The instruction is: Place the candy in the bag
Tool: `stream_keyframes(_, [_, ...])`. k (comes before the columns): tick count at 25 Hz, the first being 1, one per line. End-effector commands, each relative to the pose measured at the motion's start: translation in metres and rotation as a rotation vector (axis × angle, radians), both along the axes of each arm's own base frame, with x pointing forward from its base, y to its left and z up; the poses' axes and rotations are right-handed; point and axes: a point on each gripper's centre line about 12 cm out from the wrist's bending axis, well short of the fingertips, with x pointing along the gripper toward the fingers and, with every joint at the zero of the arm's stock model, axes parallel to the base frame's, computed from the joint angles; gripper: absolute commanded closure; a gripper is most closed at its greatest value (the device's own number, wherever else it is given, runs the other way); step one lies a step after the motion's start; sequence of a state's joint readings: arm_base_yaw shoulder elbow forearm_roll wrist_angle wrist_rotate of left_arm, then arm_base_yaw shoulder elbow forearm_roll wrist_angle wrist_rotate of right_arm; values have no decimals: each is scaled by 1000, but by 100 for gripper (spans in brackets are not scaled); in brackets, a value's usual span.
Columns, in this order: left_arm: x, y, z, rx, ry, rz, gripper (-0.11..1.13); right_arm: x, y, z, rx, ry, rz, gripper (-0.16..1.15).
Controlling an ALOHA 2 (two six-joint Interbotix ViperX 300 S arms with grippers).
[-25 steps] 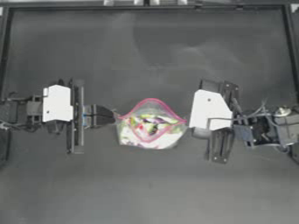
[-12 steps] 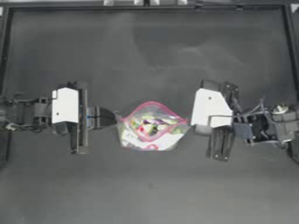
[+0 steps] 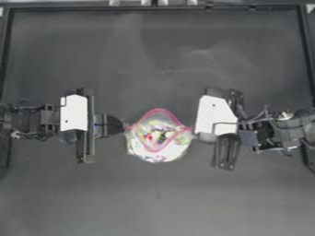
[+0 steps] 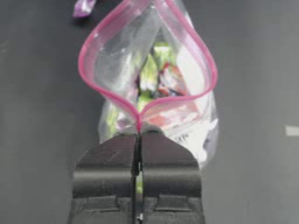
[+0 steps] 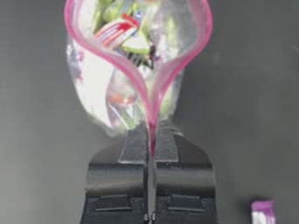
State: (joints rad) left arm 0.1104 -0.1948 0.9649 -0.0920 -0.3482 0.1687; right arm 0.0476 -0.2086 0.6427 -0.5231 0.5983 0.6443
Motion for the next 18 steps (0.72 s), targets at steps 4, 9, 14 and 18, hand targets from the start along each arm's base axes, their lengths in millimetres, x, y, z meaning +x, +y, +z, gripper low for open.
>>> stream_keyframes(4, [5,-3,-4,1,-9,-8,98,1,1,-6,12,-4,0,93])
stream_keyframes(9, [8,-5,-14,3,-6,-15,98,2,0,-16,24,-1,1,93])
stream_keyframes(14, [9,-7,-21,2,10,-19,98,4,-1,-23,26,12,4,93])
stream_keyframes(18, [5,-7,-24,3,5,-17,98,4,-1,-29,26,27,2,93])
